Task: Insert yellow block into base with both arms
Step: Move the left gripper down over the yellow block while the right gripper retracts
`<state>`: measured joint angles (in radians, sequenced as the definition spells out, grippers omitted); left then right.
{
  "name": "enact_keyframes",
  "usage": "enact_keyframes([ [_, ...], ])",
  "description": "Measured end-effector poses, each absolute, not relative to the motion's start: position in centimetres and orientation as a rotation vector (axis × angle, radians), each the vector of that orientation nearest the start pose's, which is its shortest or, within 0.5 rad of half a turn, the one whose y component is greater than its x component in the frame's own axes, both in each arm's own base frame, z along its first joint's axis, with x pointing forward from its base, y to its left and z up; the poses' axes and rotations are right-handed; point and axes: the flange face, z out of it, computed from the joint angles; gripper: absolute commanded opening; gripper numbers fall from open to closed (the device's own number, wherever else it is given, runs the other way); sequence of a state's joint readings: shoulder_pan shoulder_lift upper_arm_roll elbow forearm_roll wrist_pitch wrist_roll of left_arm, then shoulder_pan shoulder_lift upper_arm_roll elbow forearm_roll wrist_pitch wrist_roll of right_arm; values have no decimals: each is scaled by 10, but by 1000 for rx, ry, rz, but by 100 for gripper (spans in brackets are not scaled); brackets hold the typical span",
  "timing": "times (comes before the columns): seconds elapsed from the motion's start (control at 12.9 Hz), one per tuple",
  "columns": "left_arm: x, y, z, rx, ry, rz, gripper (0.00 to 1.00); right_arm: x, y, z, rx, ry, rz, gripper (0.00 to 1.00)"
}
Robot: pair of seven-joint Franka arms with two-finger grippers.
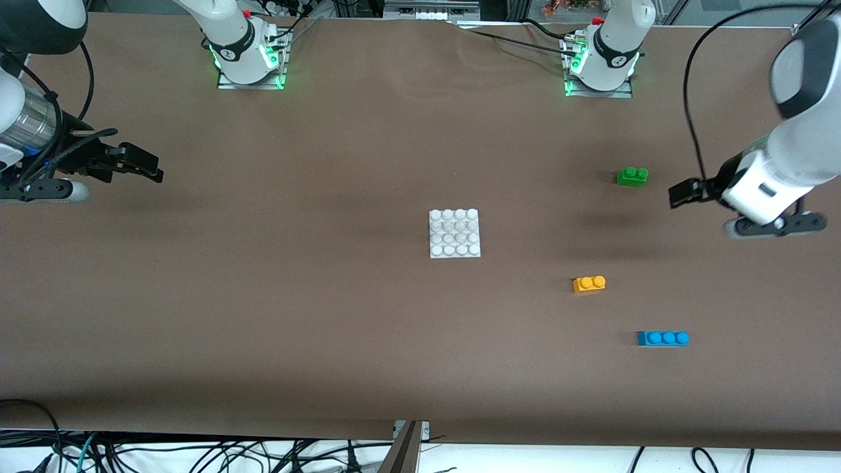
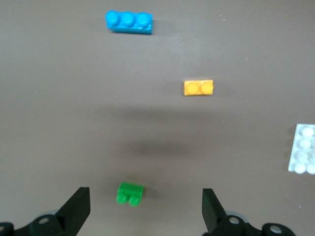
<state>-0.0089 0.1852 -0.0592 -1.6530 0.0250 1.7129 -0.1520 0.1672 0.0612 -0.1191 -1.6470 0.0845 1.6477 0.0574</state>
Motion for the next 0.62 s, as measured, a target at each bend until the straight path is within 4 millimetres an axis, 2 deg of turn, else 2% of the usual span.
enact_keyframes([
  [0.31, 642, -48, 407, -3127, -97, 138, 100, 579, 39, 551, -3069, 29, 97, 100],
  [0.46, 650, -49, 368, -3133, -95, 118, 100, 582, 35, 548, -3069, 40, 92, 100],
  [0.62, 648, -54, 330, -3143, -84, 70, 100, 584, 31, 545, -3070, 53, 98, 100],
])
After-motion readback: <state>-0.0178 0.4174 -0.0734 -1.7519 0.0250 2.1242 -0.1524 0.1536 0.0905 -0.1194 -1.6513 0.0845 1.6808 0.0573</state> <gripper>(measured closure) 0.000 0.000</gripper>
